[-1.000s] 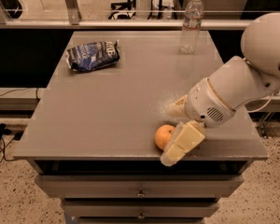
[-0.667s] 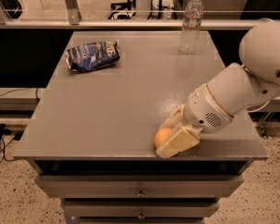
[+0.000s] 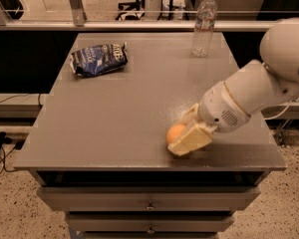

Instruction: Move orange near blue chip bag

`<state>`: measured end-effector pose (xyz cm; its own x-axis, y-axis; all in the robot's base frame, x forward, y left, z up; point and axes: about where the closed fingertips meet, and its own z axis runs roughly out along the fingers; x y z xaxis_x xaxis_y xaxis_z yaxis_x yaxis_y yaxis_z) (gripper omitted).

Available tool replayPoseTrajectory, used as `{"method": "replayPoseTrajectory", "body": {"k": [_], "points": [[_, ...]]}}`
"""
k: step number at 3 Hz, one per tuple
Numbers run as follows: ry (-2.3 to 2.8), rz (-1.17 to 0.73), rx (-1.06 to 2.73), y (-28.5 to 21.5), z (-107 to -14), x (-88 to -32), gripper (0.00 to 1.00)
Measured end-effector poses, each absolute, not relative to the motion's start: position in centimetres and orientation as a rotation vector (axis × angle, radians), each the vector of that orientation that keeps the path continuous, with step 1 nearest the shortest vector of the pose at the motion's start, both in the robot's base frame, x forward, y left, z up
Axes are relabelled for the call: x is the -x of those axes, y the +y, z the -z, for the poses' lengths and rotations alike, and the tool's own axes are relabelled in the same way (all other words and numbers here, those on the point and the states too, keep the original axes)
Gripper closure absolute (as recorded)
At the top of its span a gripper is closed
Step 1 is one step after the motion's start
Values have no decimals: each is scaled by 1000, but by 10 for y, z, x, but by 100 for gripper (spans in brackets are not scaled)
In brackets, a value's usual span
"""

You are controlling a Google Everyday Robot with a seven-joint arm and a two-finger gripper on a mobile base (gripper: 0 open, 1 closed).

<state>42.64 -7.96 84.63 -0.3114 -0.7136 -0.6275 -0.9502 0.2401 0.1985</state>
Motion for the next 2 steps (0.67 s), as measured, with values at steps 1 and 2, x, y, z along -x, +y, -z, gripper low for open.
{"method": "replayPoseTrajectory", "body": {"k": [1, 2], "points": [[2038, -736, 1437, -92, -906, -467, 100], [1960, -664, 1407, -97, -953, -487, 100]]}}
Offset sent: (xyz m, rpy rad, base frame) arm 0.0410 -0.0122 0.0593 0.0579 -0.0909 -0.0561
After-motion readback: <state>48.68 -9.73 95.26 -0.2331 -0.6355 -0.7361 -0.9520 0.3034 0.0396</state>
